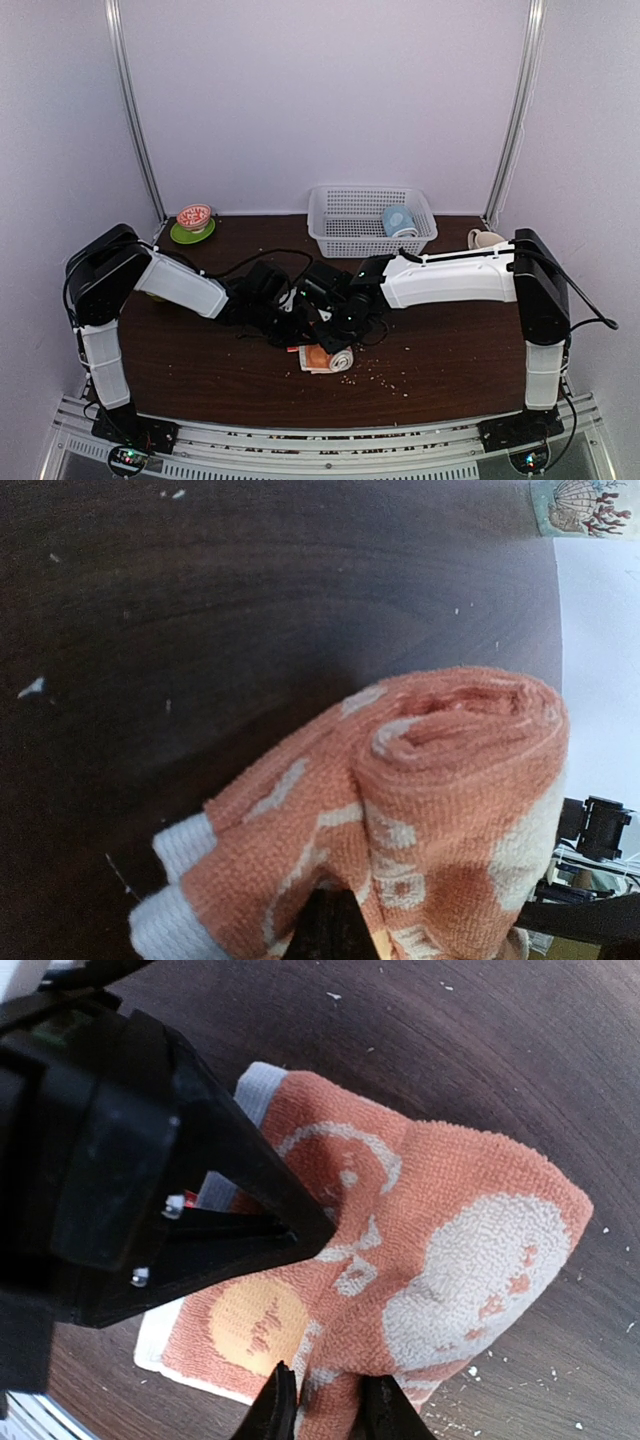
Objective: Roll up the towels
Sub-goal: Roll the towel at the center of the board.
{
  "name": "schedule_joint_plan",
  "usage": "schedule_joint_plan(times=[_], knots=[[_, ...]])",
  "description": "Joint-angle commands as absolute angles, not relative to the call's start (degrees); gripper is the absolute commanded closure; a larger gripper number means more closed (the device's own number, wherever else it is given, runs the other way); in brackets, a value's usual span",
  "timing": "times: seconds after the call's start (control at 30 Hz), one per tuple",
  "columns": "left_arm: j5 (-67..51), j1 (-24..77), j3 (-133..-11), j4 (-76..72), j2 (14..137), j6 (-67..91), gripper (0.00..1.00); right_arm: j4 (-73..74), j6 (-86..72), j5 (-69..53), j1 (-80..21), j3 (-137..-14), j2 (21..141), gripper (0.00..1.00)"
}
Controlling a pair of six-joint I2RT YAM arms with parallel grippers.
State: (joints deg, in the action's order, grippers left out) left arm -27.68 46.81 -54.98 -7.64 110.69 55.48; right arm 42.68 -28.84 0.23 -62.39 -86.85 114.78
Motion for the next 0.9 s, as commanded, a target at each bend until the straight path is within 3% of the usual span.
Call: schedule_joint_plan(times=[0.0,0.47,0.87], knots=[[-28.26,47.01,-53.9,-9.47,111.88,56.05,1.0,39.12,-30.11,-2.9,-62.7,-87.85,115.46,0.74],[-27.87,47.08,-51.67,-9.24,109.53,56.24,1.0,33.14,-32.14,-8.11,-61.57,-84.83,114.66,0.58],[-25.85,46.89,-49.36,-2.17,101.31,53.97,1.0,30.18,-32.82,-10.6,-61.17,-82.81,116.1,0.49]])
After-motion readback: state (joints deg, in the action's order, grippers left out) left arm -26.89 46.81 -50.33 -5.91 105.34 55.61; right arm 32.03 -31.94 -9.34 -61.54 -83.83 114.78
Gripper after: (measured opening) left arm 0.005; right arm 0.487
